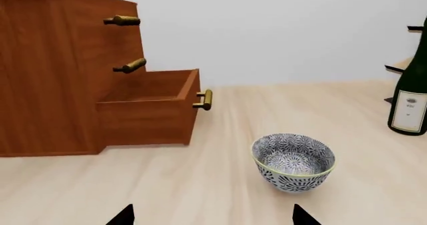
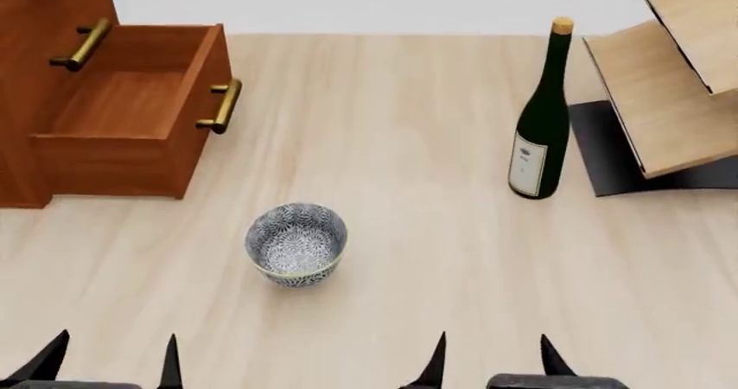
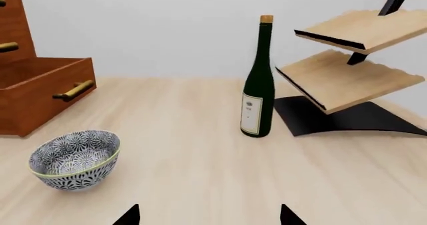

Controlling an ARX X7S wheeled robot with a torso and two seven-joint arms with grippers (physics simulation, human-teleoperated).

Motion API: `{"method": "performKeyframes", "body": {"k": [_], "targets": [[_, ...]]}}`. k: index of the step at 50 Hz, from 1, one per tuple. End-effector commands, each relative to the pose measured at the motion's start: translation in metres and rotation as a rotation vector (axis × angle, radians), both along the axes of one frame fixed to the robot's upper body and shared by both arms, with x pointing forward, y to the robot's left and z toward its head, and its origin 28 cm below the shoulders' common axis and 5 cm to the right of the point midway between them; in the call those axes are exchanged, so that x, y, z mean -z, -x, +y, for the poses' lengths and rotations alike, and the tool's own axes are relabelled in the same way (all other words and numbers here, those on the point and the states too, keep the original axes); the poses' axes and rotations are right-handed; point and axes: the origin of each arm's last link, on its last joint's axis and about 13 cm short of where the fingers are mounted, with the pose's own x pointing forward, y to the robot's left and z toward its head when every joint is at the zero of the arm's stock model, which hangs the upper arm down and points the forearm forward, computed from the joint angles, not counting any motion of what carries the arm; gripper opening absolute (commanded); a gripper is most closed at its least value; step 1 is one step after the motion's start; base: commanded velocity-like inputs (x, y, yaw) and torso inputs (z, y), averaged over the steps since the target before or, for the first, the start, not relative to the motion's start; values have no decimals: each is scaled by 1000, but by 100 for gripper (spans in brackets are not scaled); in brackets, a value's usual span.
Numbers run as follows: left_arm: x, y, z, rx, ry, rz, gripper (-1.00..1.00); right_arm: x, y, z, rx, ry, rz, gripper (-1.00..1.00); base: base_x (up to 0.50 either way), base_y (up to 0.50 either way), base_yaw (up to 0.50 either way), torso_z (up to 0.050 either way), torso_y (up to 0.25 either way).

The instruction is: Close the bottom drawer of the cabinet and open the top drawer.

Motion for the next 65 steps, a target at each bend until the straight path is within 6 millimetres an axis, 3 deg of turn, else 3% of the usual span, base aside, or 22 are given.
{"method": "performKeyframes", "body": {"k": [1,14,29,33,47,53,57,65], "targets": [[-20,-13,0,-12,-42,-7,100,-27,-8,-2,4,19,-16,100,0,0,0,50,0],[-62,-35,-7,4,-59,-11,100,-63,-26,-6,22,48,-36,100,0,0,0,50,0],[-92,-65,-18,11,-64,-7,100,-73,-55,-10,37,84,-35,100,0,0,0,50,0],[-88,-77,-24,58,-14,-22,100,-64,-64,-10,38,98,-24,100,0,0,0,50,0],[-88,-77,-24,58,-14,-22,100,-64,-64,-10,38,98,-24,100,0,0,0,49,0],[-88,-77,-24,58,-14,-22,100,-64,-64,-10,38,98,-24,100,0,0,0,0,0],[-90,-78,-12,53,97,12,100,-62,-61,-9,41,105,-20,100,0,0,0,0,0],[-95,-88,21,-177,237,5,100,-58,-57,-11,42,108,-28,100,0,0,0,0,0]]}}
